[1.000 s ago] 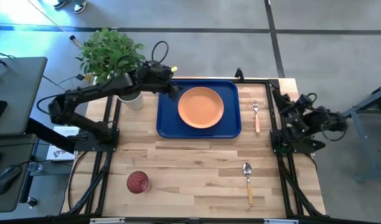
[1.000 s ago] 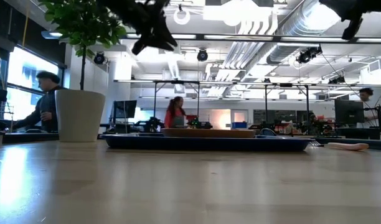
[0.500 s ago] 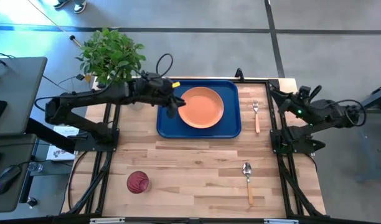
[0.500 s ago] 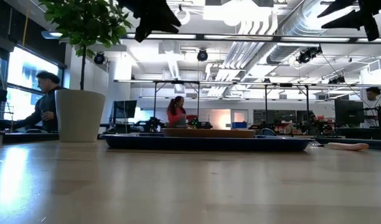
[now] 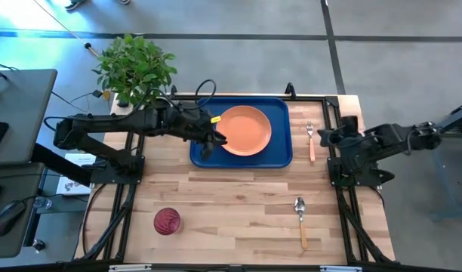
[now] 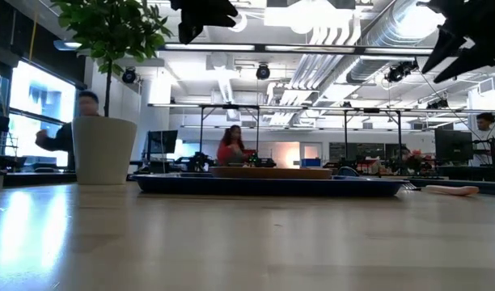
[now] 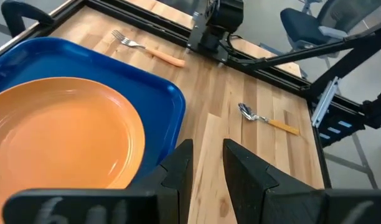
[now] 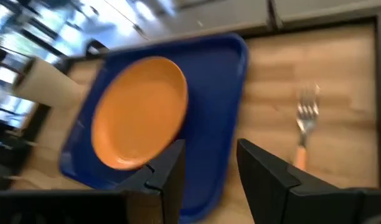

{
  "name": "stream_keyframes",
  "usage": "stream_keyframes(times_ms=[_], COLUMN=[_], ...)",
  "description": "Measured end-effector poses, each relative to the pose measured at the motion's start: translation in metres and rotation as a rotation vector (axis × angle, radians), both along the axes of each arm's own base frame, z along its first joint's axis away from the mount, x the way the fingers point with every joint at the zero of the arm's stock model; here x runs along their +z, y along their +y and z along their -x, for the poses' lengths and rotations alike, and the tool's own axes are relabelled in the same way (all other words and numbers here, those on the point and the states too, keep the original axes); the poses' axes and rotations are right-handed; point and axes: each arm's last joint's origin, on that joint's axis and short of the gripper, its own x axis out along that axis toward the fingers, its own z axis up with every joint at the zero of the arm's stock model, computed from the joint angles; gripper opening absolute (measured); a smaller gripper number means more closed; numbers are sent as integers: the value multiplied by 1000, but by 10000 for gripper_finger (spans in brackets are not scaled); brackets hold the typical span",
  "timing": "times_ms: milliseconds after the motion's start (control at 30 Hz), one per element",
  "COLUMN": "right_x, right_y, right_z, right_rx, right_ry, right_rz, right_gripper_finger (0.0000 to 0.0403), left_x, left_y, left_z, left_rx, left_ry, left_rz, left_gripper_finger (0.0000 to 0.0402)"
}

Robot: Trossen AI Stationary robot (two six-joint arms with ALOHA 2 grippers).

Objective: Pick and place plate/cup/fork/spoon on tray
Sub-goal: Put the yellow fork on the blue tray

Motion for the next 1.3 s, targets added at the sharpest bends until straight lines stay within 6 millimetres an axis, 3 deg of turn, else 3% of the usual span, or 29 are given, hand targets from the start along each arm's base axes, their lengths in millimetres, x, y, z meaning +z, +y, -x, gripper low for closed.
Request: stream_keyframes(times_ms=[267, 533, 800, 1300], right_x=[-7, -16, -19, -25], right_y=[5, -3, -20, -67], right_z=[-21, -36, -39, -45], right_rx=[-6, -54, -57, 95], right_ry=[102, 234, 324, 438], right_rz=[-84, -190, -213, -273], right_gripper_finger=[137, 137, 137, 142], left_x=[0, 0, 0, 0], left_y=[0, 0, 0, 0], left_z=[0, 0, 0, 0], left_rx=[1, -7, -11, -1], left_ry=[0, 1, 1, 1], left_rz=[0, -15, -22, -7], left_gripper_finger=[78, 78, 78, 78])
